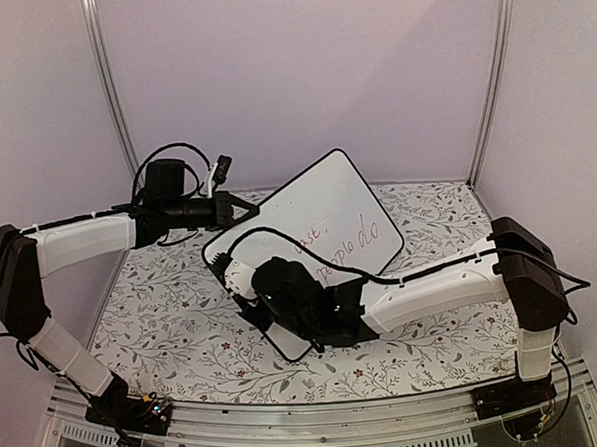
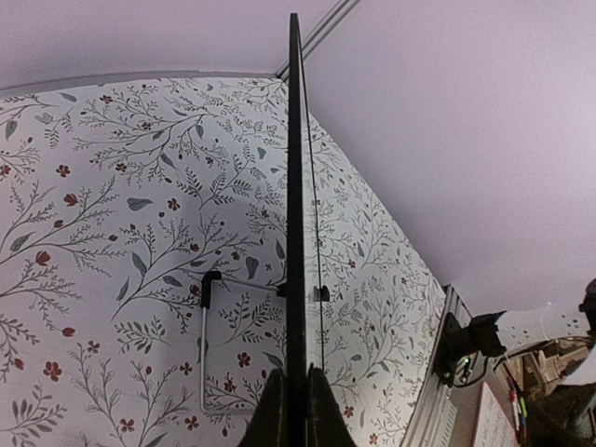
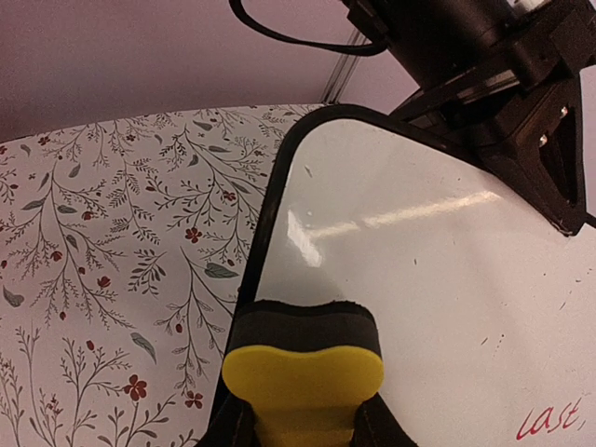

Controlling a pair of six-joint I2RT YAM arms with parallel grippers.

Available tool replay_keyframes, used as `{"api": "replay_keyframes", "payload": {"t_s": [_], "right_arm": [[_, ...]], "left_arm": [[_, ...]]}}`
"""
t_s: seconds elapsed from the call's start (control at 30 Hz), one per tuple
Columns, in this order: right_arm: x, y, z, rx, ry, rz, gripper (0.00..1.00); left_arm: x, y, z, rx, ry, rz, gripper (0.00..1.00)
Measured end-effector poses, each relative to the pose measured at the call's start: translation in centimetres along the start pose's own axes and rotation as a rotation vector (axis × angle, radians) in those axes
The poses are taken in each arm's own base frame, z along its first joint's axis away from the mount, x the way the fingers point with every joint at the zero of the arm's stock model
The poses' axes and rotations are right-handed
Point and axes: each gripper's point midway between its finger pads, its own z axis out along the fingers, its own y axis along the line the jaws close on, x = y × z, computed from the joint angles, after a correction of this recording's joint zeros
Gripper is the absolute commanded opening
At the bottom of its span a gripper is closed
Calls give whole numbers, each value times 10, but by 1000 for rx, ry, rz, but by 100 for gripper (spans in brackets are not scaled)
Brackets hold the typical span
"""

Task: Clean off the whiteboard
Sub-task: Erase the whiteboard at the center of the board.

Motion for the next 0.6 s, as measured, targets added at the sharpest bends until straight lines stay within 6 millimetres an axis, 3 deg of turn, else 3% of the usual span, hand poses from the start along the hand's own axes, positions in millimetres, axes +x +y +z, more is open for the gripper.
{"api": "replay_keyframes", "payload": {"t_s": [0.13,0.43,0.6], "right_arm": [[2,-1,1,2,2,-5,1],[36,3,-6,-9,47,23,1],[38,2,-8,-9,51,40,1]], "left_arm": [[0,0,0,0,0,0,0],[0,-2,0,8,1,21,0],[0,-2,0,9,0,22,0]]}}
